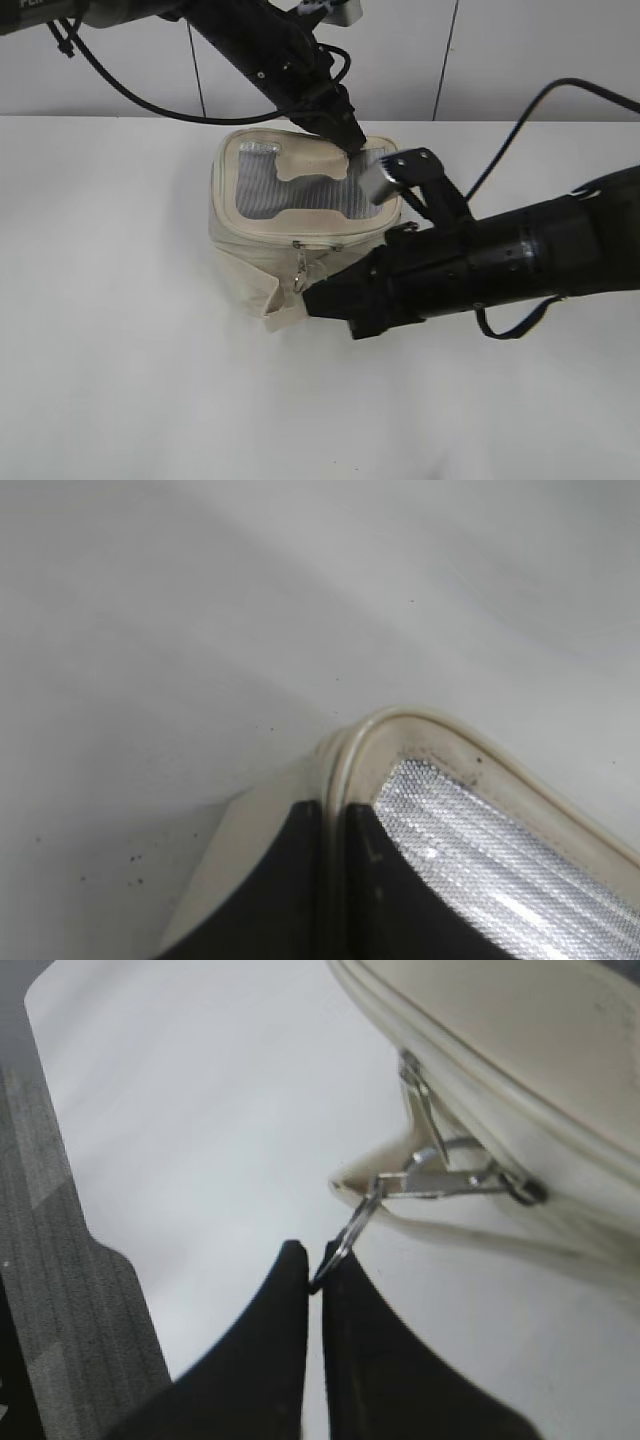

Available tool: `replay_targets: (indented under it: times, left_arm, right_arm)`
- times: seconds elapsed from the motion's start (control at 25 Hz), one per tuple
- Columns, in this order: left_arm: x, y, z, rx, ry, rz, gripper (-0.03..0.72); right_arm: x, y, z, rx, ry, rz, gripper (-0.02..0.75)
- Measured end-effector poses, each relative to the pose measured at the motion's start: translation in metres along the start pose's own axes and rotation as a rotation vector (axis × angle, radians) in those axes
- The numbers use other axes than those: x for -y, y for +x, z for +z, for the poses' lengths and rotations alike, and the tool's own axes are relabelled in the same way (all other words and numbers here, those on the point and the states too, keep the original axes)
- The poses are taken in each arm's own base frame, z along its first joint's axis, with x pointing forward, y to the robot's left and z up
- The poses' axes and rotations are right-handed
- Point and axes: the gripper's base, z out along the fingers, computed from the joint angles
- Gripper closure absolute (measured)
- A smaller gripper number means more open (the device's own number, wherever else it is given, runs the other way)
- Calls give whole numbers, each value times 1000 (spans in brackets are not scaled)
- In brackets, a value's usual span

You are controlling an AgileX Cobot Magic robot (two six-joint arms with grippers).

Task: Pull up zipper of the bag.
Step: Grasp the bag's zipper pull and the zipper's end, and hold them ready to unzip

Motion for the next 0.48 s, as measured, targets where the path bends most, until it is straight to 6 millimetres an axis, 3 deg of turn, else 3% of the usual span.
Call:
replay_targets:
  times: [0.2, 0.36, 0.48]
  left_arm:
    - [0, 0, 0, 3, 0, -27, 650]
    - [0, 0, 0, 3, 3, -38, 632]
    - [1, -1, 0, 9, 5, -61, 520]
  right_arm:
    - [-16, -23, 29, 1, 14, -33, 711]
    - [-13, -23, 36, -29, 16, 67, 693]
    - [-7, -18, 30, -109, -14, 122, 551]
